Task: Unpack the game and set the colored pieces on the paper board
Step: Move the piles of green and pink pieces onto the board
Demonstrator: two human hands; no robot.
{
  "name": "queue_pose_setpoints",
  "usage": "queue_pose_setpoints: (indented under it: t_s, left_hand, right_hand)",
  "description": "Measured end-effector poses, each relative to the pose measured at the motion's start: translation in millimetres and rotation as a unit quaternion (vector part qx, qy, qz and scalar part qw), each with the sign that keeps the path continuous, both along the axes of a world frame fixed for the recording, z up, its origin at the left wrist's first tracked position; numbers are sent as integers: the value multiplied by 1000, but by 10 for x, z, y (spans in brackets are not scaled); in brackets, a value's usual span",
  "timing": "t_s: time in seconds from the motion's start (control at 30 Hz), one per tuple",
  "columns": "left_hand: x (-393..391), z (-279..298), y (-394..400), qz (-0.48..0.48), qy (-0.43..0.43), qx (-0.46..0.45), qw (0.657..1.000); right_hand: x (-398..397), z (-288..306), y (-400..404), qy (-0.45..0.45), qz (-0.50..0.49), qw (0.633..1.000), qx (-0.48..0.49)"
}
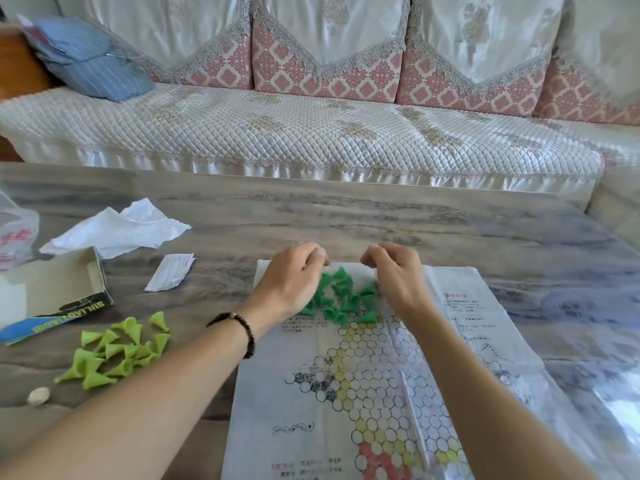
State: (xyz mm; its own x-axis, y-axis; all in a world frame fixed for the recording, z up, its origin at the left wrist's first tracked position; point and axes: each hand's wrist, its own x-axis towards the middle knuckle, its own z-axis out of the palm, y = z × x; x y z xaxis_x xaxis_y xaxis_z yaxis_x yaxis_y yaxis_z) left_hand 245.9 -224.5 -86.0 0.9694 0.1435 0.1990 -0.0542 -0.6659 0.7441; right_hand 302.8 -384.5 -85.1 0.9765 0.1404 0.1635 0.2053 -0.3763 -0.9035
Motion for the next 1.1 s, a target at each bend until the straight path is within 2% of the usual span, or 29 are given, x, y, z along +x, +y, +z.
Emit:
queue_pose_setpoints:
  t_s: [0.07,0.1,0.2,0.27,0.37,0.47,0.7,0.83,1.1]
  left_hand:
    - [-14,40,172,0,-16,79,997]
    - [-24,57,262,-4,-8,90,996]
    - [-85,122,446,-64,91,94,989]
    - [-113,167,454,-113,158,121,973]
    - [-86,189,357,-164,196,154,954]
    - [9,210,256,-165,220,164,947]
    - [259,276,86,-183,241,188,934]
    - [289,269,47,-194,248,166,935]
    - [196,237,140,-187,201,156,949]
  right_hand:
    - [28,29,-92,-9,14,996,-84]
    - [30,44,-138,-17,30,992,-125]
    - [12,62,-258,-34,85,966,-241]
    - [-24,106,-321,-3,119,952,-282]
    - [-100,181,-363,57,197,919,-337]
    - [-161,211,-341,41,231,884,-403]
    - [-142,159,-223,-1,208,894,-397]
    - [-102,121,-178,-7,193,902,-386]
    - [-72,89,-173,-7,185,918,-351]
